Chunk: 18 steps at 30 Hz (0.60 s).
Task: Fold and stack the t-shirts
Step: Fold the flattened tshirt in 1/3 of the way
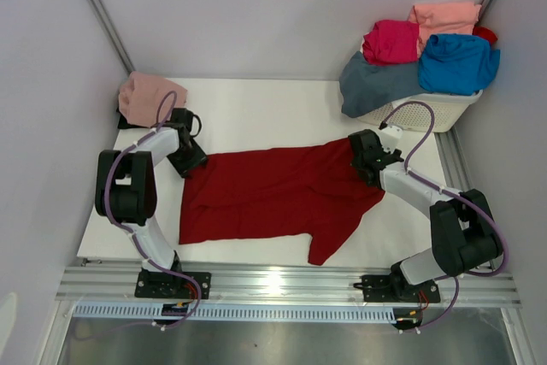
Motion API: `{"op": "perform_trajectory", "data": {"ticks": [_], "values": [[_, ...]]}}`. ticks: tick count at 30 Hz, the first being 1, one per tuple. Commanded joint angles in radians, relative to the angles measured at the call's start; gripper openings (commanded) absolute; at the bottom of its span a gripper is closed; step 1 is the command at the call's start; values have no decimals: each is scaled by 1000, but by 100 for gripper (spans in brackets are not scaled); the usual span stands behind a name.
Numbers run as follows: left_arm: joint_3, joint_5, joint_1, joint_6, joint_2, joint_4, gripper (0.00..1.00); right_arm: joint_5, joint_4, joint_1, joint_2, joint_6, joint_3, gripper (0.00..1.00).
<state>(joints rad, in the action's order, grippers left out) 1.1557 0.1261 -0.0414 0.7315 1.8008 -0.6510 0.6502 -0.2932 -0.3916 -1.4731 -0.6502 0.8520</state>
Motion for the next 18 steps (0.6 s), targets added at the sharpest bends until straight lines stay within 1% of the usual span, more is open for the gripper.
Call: {"op": "perform_trajectory", "data": {"ticks": [1,3,10,15,18], "values": [[9,-3,21,-21,-52,31,58,35,37,-7,10,1,-5,68],[22,-6,26,-21,-46,13,60,34,39,-9,0,3,-2,68],[7,0,26,-27,-40,10,59,34,42,-12,-9,4,-1,68],[-4,-13,26,-32,-21,22,53,35,39,-12,-19,-5,-2,68],[-11,-23,26,-40,-12,34,45,34,37,-13,-20,-5,-1,68]]}}
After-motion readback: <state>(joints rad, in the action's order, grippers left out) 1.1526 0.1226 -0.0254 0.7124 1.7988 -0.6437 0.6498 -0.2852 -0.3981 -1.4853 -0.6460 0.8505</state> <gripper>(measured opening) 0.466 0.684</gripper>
